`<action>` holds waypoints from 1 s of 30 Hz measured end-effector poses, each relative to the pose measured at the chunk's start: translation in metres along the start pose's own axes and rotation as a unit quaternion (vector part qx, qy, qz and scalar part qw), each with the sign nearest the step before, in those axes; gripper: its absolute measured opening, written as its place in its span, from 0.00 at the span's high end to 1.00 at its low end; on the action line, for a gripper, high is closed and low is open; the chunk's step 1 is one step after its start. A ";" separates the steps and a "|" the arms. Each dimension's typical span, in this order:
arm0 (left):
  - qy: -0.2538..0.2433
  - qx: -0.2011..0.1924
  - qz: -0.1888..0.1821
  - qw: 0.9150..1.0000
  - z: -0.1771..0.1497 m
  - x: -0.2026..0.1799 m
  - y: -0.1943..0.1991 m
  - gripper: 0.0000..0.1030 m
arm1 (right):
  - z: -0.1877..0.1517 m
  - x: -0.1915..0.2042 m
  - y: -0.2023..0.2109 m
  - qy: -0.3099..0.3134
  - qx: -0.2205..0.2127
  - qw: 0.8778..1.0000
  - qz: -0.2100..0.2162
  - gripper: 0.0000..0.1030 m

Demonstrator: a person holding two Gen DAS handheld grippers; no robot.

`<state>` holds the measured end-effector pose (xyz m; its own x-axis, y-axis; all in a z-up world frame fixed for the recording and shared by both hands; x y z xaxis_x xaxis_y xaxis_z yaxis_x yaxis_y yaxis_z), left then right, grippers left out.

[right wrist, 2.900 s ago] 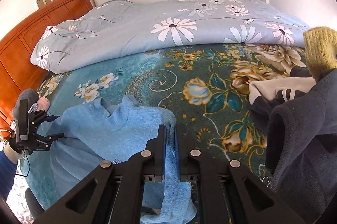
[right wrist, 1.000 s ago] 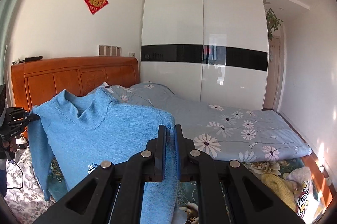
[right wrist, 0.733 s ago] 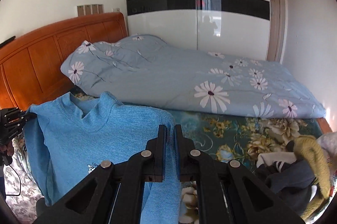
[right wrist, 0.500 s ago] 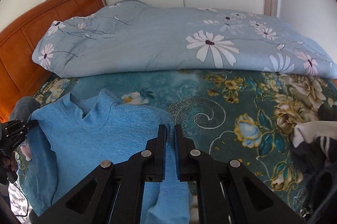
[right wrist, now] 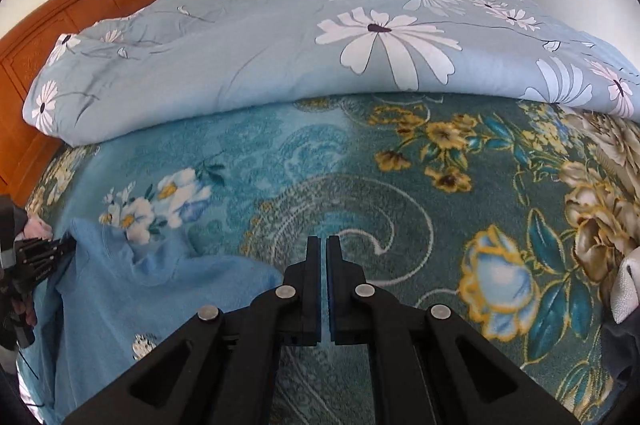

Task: Fold clothes
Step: 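Lift and shake the sweatshirt with both grippers, then lay it flat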

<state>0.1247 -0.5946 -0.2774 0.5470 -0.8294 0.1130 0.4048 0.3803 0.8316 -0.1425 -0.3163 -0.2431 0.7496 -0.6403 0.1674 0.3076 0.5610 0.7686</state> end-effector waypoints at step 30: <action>0.064 -0.113 -0.057 0.990 -0.137 -0.066 0.191 0.38 | -0.274 0.046 0.161 -0.038 0.089 0.992 0.082 0.83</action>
<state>0.2669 -0.4110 -0.2005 0.5711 -0.8189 -0.0571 0.6148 0.3806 0.6907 0.1017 -0.1116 -0.2811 0.7325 -0.5894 0.3406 0.0713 0.5639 0.8227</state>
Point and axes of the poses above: each gripper's, at about its wrist camera, not at the fingertips, and y roughly against the way its jaws point, x to its left, z to its top, the point moved 10 cm from there along -y, roughly the way its jaws point, and after that the axes turned 2 degrees about -x, right-handed, at the moved point
